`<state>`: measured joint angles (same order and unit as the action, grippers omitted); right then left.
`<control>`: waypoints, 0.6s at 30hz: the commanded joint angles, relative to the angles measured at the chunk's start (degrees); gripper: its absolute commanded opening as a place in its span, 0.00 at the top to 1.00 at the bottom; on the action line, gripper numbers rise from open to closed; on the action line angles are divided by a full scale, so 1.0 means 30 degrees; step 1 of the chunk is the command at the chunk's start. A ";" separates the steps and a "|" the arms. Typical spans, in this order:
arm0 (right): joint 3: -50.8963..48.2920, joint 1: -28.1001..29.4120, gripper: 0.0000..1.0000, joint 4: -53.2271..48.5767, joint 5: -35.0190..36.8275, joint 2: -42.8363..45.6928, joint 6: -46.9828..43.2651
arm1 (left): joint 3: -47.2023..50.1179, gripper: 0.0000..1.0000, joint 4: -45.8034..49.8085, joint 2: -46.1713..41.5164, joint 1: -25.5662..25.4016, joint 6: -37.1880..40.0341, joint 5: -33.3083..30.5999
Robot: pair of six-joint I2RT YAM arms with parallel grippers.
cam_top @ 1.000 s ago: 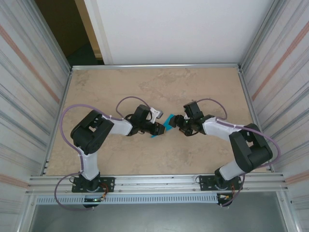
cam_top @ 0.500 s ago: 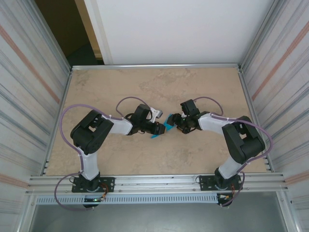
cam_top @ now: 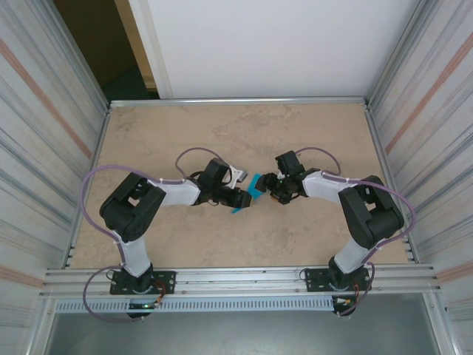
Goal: Fold a paper plane with a square sheet of paper (pick it up from the middle)
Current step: Fold the wing for the fifth time at the center of the table.
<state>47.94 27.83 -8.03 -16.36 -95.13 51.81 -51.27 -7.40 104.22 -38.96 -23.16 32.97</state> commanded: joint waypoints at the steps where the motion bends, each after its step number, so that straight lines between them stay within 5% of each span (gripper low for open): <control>1: 0.0072 0.0210 0.33 -0.0202 0.0098 -0.1003 -0.0570 | -0.0321 0.62 0.1296 -0.1038 0.0155 0.0602 -0.0376; 18: 0.0264 0.0346 0.31 -0.0106 -0.0241 -0.1058 -0.0627 | 0.0214 0.71 0.1322 -0.1219 0.0594 0.0497 -0.0147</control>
<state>48.60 27.86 -8.71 -16.60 -95.44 51.79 -51.09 -4.25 100.33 -37.45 -22.48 32.36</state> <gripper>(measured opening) 0.687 0.295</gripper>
